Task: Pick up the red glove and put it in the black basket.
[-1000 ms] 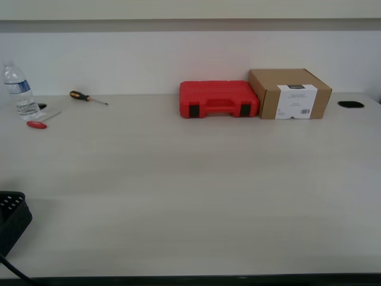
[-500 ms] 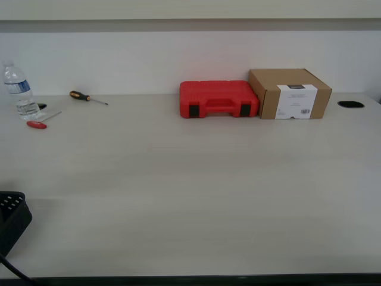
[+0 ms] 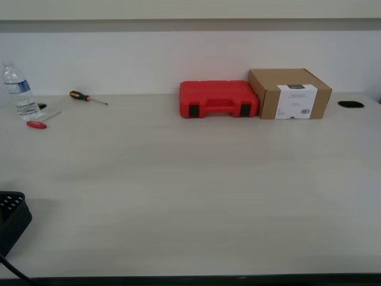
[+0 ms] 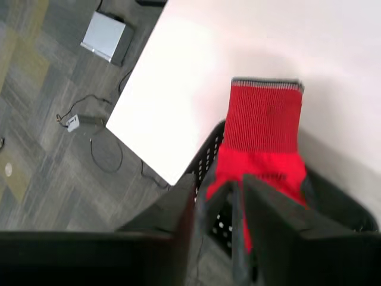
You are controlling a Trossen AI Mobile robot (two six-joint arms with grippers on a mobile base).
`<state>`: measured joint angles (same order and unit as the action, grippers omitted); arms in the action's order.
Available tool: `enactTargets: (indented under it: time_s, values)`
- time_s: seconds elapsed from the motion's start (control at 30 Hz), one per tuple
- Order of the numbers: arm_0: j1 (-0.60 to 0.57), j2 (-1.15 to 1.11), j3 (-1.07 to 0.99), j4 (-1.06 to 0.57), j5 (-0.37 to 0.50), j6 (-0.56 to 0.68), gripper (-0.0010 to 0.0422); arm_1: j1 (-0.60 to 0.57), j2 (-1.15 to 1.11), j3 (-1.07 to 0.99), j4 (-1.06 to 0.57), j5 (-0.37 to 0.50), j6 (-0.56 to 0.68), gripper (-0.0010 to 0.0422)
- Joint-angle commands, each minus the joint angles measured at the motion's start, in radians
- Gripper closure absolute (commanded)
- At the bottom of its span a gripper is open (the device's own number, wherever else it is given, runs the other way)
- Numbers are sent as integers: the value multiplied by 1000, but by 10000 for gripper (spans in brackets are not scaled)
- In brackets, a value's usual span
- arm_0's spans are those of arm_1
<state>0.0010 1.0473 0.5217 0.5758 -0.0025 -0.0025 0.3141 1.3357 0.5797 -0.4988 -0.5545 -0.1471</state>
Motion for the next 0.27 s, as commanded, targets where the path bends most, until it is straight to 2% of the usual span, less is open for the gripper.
enactTargets:
  time_s: [0.03,0.07,0.1,0.13,0.27]
  values:
    - [0,0,2,4,0,3,412,-1,0,39,0,-2,-4,226]
    - [0,1,2,4,0,3,412,-1,0,91,-1,-2,-4,92]
    - [0,1,2,4,0,3,412,-1,0,117,-1,-2,-3,22]
    - [0,1,2,4,0,3,412,-1,0,152,-1,-2,0,32]
    - [0,0,2,3,0,3,412,0,0,228,0,-2,0,260]
